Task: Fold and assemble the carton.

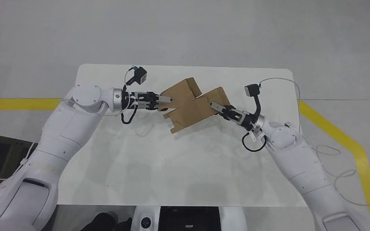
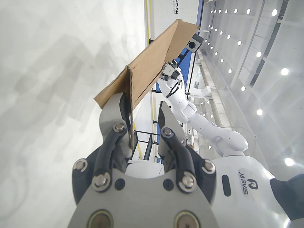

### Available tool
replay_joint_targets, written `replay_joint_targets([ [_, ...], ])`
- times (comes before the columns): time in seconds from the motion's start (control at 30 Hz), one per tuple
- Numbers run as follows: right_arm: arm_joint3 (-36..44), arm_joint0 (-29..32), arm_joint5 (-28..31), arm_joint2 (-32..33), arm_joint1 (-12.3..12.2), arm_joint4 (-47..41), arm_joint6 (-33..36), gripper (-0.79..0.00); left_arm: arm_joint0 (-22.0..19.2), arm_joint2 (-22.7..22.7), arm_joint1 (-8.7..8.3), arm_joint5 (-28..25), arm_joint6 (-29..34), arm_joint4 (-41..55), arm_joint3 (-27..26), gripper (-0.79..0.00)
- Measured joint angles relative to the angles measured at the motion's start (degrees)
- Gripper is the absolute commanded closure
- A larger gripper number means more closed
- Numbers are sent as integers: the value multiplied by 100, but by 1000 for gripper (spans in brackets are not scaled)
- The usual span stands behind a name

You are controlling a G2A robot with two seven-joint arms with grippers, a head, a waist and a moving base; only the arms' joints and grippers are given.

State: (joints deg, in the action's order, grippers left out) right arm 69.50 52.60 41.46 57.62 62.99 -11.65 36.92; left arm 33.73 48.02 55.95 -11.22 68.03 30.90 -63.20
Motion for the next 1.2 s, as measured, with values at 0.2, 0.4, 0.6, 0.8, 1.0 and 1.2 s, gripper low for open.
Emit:
replay_joint_targets([
  [0.2, 6, -2, -4, 31, 15, 10, 55, 0, 29, 51, 26, 62, 14, -23, 34, -68],
  [0.4, 2, -6, -12, 53, 30, 1, 132, -785, 20, 106, 56, 89, 33, -29, 85, 0],
  [0.6, -101, 7, -56, 191, 5, 204, 142, -785, -3, 197, 78, 48, 81, -8, 84, 0],
  [0.8, -101, 60, 25, 619, -138, 865, 239, -785, -32, 340, 58, -328, 208, -218, -5, 0],
  [1.0, 149, 74, 315, 879, -222, 784, 526, -785, -17, 525, 6, -825, 407, -468, -176, 0],
  [1.2, 395, -94, 761, 511, -160, -330, 1261, -785, 82, 699, -54, -1248, 681, -589, -404, 0],
])
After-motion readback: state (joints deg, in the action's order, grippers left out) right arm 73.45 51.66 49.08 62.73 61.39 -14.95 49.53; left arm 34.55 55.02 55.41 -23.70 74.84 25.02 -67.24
